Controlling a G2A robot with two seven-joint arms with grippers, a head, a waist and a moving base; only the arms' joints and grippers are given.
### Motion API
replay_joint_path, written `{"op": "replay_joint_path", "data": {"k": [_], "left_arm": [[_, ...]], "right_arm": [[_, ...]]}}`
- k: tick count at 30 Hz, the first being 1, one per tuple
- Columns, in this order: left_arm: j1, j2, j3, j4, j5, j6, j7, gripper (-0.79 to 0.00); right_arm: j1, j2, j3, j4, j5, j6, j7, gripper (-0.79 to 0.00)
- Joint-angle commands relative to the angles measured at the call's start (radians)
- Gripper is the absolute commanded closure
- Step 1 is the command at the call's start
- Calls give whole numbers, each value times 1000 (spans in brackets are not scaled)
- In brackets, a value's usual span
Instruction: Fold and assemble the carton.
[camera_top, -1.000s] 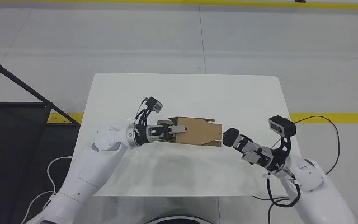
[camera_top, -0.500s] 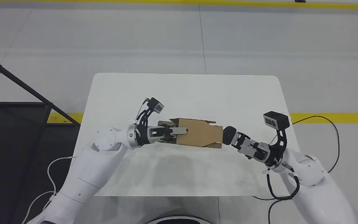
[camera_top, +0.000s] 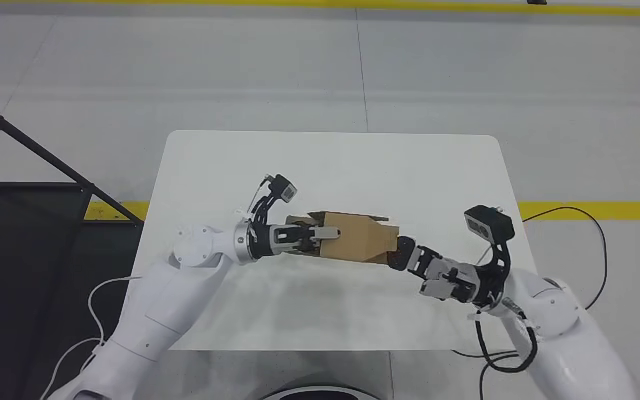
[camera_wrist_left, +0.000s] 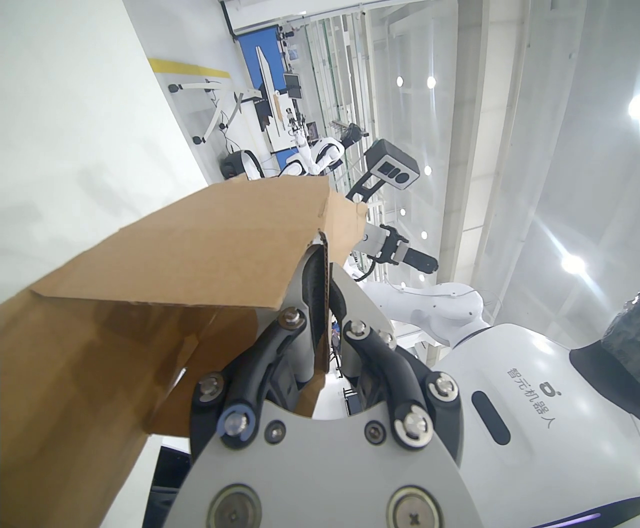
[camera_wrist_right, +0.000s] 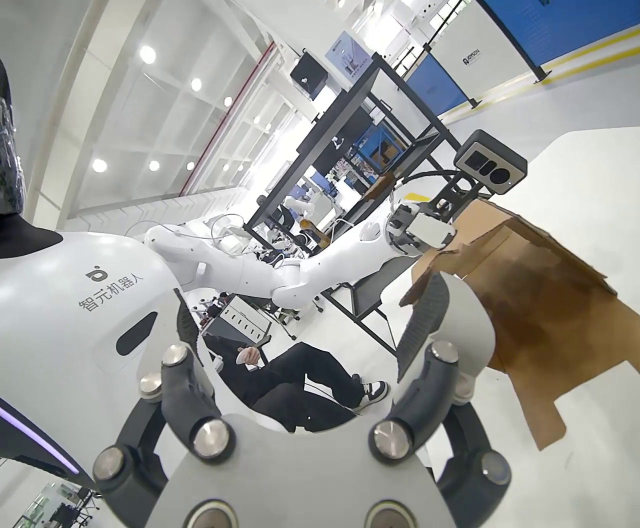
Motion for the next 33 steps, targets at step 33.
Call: {"op": "replay_joint_path", "data": {"k": [33], "left_arm": [[23, -4, -6, -36, 8, -7, -27, 0]], "right_arm": [[-54, -18, 3, -266, -531, 151, -241, -785]]}}
